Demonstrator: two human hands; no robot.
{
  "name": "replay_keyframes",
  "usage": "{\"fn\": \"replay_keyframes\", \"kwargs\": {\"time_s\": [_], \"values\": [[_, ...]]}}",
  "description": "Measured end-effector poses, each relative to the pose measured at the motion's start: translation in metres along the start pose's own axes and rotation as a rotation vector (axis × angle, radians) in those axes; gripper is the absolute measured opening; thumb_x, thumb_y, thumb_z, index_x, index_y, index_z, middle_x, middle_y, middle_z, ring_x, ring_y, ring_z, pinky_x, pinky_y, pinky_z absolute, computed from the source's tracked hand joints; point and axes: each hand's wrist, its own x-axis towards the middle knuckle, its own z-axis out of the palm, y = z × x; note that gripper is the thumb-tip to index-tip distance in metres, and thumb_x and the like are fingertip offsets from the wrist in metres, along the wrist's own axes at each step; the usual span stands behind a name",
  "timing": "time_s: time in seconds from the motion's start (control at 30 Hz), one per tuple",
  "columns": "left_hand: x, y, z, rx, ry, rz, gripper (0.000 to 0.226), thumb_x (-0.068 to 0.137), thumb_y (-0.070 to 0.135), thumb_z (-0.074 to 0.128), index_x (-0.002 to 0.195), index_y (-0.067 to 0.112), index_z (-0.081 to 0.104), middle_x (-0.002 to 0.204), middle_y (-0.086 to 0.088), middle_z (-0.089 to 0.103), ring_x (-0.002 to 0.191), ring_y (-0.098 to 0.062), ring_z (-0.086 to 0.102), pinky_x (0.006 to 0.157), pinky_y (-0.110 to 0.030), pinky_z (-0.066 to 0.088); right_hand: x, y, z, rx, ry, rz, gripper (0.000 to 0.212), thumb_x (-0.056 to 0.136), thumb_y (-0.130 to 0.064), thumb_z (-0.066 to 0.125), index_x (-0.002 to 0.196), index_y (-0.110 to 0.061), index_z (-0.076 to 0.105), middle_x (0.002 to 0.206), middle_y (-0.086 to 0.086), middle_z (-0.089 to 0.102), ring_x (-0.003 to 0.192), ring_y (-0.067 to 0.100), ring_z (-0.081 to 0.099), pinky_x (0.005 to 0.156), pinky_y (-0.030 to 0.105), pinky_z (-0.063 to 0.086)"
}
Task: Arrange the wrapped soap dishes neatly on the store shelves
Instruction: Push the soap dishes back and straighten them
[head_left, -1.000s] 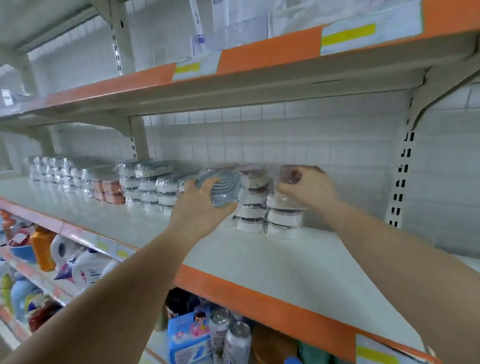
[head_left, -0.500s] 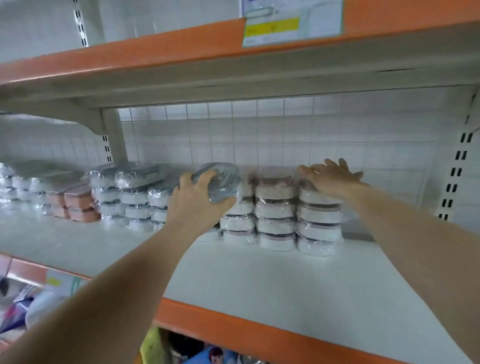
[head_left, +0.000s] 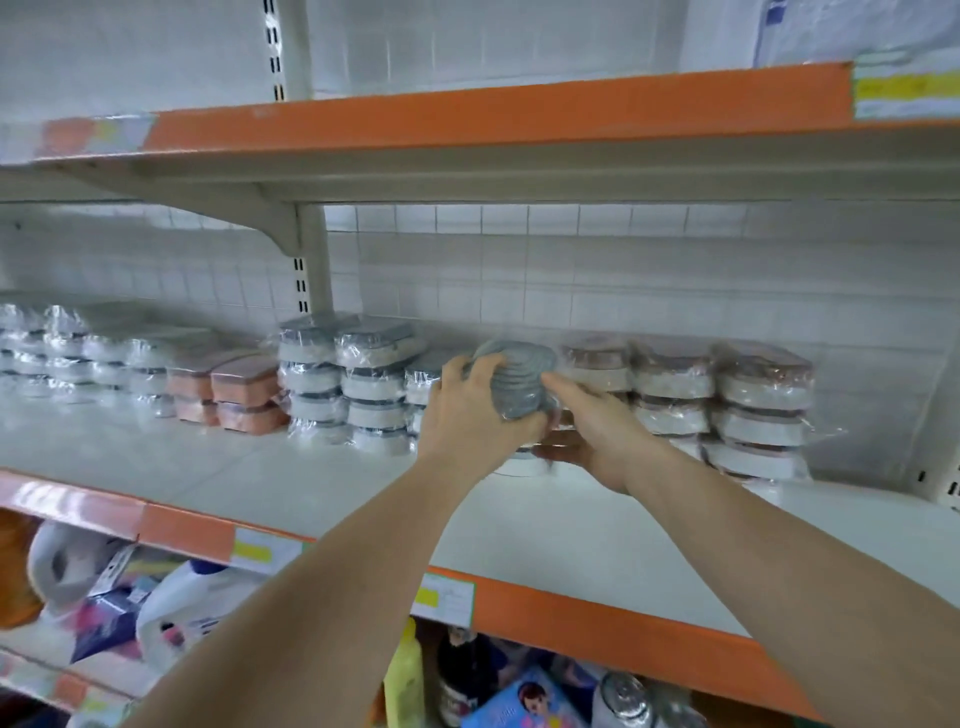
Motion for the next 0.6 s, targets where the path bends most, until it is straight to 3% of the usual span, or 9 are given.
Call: {"fn": "replay_keyframes", "kwargs": {"time_s": [0.1, 0.17, 0.27, 0.33, 0.43, 0.5, 0.6], "values": [[-0.008, -0.010, -0.012, -0.101, -0.074, -0.015, 0.079, 0.069, 0.052, 0.074, 0.136, 0.030, 0.039, 0.135, 0.001, 0.036, 0.120, -0.018, 0.044, 0.101, -0.032, 0.039, 0.005, -0.004, 0.011, 0.058, 0.014, 0.000, 0.013, 0.091, -0.017, 0.056, 0.101, -0.009, 0.061, 0.078, 0.007, 0.065, 0.054, 0.017, 0.061, 0.041, 0.020, 0.047], [-0.012, -0.015, -0.018, -0.265, -0.102, -0.107, 0.069, 0.077, 0.052, 0.066, 0.136, 0.029, 0.038, 0.133, 0.000, 0.039, 0.119, -0.017, 0.046, 0.103, -0.031, 0.037, 0.008, -0.003, 0.012, 0.041, 0.035, 0.003, 0.009, 0.089, -0.013, 0.054, 0.093, -0.011, 0.062, 0.073, 0.004, 0.063, 0.057, 0.016, 0.058, 0.043, 0.021, 0.046], [-0.012, -0.025, -0.020, -0.466, -0.089, -0.334, 0.057, 0.090, 0.056, 0.044, 0.137, 0.026, 0.036, 0.132, -0.006, 0.049, 0.116, -0.025, 0.051, 0.101, -0.042, 0.042, 0.011, 0.009, 0.013, 0.062, 0.042, 0.026, 0.009, 0.088, -0.014, 0.052, 0.087, -0.013, 0.061, 0.074, 0.004, 0.061, 0.062, 0.017, 0.056, 0.054, 0.026, 0.048], [-0.012, -0.029, -0.020, -0.615, -0.147, -0.476, 0.055, 0.092, 0.053, 0.042, 0.137, 0.023, 0.035, 0.121, -0.005, 0.055, 0.098, -0.023, 0.059, 0.088, -0.043, 0.052, 0.013, 0.019, 0.017, 0.092, 0.016, 0.068, 0.012, 0.088, -0.016, 0.051, 0.087, -0.012, 0.062, 0.079, 0.007, 0.063, 0.066, 0.020, 0.055, 0.061, 0.031, 0.051], [-0.006, -0.039, -0.023, -0.760, -0.137, -0.548, 0.047, 0.093, 0.036, 0.050, 0.135, 0.021, 0.036, 0.088, -0.003, 0.053, 0.058, -0.012, 0.051, 0.060, -0.029, 0.053, 0.017, 0.027, 0.031, -0.016, 0.023, 0.053, 0.015, 0.088, -0.021, 0.051, 0.093, -0.013, 0.062, 0.086, 0.006, 0.063, 0.069, 0.020, 0.055, 0.061, 0.030, 0.050], [0.004, -0.049, -0.026, -0.804, -0.091, -0.531, 0.050, 0.092, 0.032, 0.054, 0.137, 0.023, 0.034, 0.099, -0.005, 0.056, 0.062, -0.012, 0.054, 0.056, -0.026, 0.050, 0.025, 0.030, 0.043, -0.185, 0.064, -0.033, 0.025, 0.089, -0.029, 0.053, 0.110, -0.018, 0.059, 0.101, 0.003, 0.064, 0.080, 0.019, 0.062, 0.058, 0.029, 0.053], [0.021, -0.072, -0.032, -0.843, -0.097, -0.476, 0.053, 0.092, 0.038, 0.054, 0.140, 0.026, 0.033, 0.118, -0.003, 0.055, 0.084, -0.018, 0.061, 0.073, -0.031, 0.053, 0.036, 0.030, 0.067, -0.125, 0.021, -0.013, 0.032, 0.090, -0.030, 0.060, 0.119, -0.019, 0.052, 0.105, 0.003, 0.064, 0.082, 0.020, 0.064, 0.058, 0.030, 0.054]]}}
